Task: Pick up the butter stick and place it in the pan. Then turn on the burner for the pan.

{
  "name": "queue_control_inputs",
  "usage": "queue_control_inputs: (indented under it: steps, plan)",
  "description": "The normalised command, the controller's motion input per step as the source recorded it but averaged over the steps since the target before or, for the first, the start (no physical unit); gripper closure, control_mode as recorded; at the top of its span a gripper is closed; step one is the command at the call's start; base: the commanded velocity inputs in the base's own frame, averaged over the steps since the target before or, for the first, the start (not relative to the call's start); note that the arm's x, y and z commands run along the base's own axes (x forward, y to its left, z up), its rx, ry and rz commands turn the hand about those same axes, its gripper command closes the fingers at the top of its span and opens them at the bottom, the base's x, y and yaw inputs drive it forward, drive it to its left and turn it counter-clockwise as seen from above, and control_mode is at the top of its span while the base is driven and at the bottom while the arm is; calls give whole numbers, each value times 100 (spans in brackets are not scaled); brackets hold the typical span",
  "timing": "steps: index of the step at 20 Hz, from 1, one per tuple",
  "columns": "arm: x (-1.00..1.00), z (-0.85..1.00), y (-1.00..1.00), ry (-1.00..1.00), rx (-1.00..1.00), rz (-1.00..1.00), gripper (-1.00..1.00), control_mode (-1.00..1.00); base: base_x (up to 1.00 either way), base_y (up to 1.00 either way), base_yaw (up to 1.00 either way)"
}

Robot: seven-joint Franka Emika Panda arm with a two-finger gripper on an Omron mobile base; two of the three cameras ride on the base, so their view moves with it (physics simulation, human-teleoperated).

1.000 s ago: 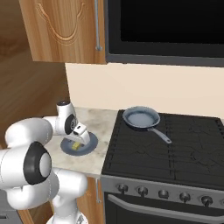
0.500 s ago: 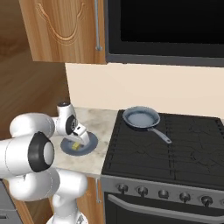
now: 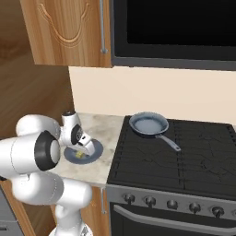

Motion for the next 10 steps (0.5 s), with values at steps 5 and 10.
queue_control_inputs:
  steps: [5, 10]
  plan:
    - [7, -20, 1, 1, 0, 0, 100, -100, 0, 0, 0]
    - [3, -10, 0, 2, 0, 0, 100, -100, 0, 0, 0]
